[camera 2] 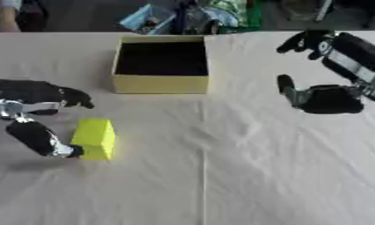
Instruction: Pick up objects on the table and place them in the box.
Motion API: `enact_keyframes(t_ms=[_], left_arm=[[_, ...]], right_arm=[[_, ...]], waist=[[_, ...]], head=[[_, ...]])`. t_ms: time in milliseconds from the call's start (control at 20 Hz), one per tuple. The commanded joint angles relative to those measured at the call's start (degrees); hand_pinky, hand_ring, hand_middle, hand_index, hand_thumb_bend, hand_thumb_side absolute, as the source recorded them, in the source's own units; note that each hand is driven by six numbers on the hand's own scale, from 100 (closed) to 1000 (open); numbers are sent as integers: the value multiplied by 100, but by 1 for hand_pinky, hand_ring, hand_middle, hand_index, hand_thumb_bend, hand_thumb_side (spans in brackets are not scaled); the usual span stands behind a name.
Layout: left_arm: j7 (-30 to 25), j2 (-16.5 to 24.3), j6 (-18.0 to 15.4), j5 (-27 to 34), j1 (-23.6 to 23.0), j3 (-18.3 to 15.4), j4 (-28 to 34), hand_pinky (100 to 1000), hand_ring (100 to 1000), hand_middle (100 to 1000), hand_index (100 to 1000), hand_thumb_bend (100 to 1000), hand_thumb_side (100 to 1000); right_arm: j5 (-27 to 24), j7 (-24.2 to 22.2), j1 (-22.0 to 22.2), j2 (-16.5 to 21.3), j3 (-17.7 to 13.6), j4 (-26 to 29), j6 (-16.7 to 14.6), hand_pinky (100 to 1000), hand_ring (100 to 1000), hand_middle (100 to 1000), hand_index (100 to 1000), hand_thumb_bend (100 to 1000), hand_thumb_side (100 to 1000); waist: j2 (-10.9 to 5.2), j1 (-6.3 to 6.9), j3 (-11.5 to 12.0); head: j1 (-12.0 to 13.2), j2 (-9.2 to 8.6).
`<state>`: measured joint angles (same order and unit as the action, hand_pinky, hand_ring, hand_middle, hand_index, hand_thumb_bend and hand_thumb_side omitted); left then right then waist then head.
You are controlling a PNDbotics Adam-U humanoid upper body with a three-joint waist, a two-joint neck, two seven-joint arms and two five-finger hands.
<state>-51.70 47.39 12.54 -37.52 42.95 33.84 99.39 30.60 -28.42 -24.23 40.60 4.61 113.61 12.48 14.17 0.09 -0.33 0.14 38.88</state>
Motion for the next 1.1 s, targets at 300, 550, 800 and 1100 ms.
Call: enact_keyframes(t_ms=[300, 550, 800, 1100], left_arm=[[-27, 23, -85, 181, 116, 9, -123, 971, 1000, 1000, 1000, 362, 444], [-27, -48, -34, 181, 149, -10, -138, 964, 999, 1000, 1000, 338, 438], [-27, -97, 37, 159, 182, -23, -177, 965, 999, 1000, 1000, 319, 474], [-27, -195, 107, 92, 219, 7, -296, 958, 992, 987, 1000, 294, 510]], right_arm=[[-20, 38, -75, 93, -79, 98, 57, 810, 881, 856, 858, 100, 313], [-19, 45, -68, 79, -83, 98, 62, 809, 881, 855, 857, 100, 313], [-25, 50, -49, 73, -90, 98, 70, 807, 880, 851, 857, 100, 312], [-38, 55, -40, 65, -94, 98, 76, 806, 879, 849, 856, 100, 312]], waist=[[32, 62, -25], [46, 45, -35], [65, 41, -36], [88, 33, -46]], head=[[23, -67], [28, -108], [36, -105], [42, -117]])
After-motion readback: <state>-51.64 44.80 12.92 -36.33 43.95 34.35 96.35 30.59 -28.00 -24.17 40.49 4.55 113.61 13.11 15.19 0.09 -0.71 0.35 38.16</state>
